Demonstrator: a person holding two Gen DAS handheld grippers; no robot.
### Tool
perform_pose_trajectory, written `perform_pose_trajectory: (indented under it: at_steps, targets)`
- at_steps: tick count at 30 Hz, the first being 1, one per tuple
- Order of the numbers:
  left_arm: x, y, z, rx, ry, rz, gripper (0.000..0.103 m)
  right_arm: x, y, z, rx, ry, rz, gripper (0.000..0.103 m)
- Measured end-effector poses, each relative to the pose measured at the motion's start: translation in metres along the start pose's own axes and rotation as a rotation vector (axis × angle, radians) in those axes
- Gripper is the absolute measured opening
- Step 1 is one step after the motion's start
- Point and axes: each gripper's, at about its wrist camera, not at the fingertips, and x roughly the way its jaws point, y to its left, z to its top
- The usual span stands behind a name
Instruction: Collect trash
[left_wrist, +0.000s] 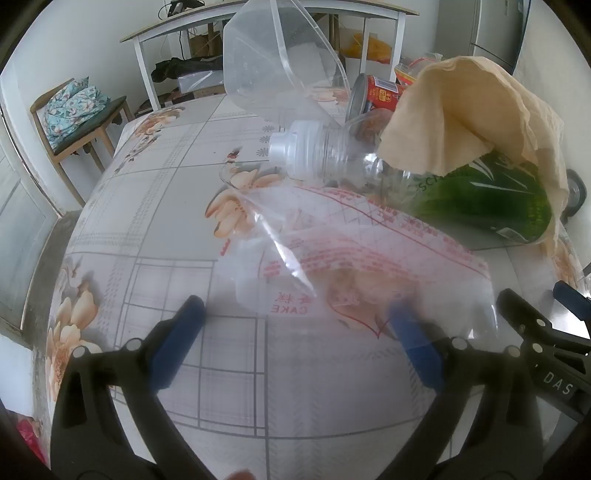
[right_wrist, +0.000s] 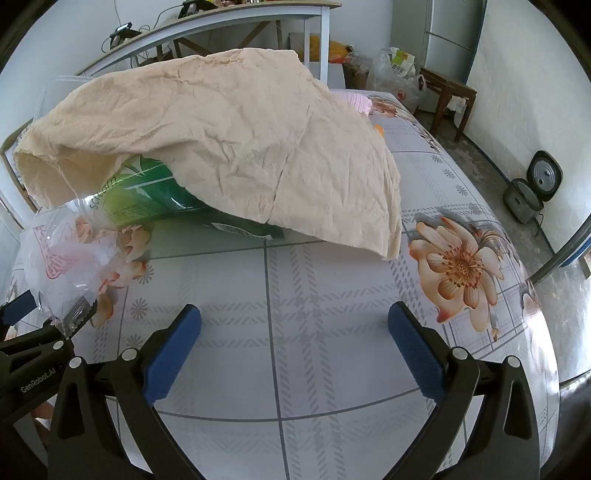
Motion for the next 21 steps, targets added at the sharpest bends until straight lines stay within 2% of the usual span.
perform_pose_trajectory:
  at_steps: [11, 21]
  targets:
    - [-0.001, -0.010, 0.000, 0.054, 0.000, -0.046, 0.095, 0.001, -0.001, 0.000, 0.005, 0.000, 0.002, 0.098]
    - [0.007, -0.011, 0.002, 0.053, -0.002, -0.047, 0.095, 0.001, -0.001, 0.000, 0.005, 0.000, 0.003, 0.098]
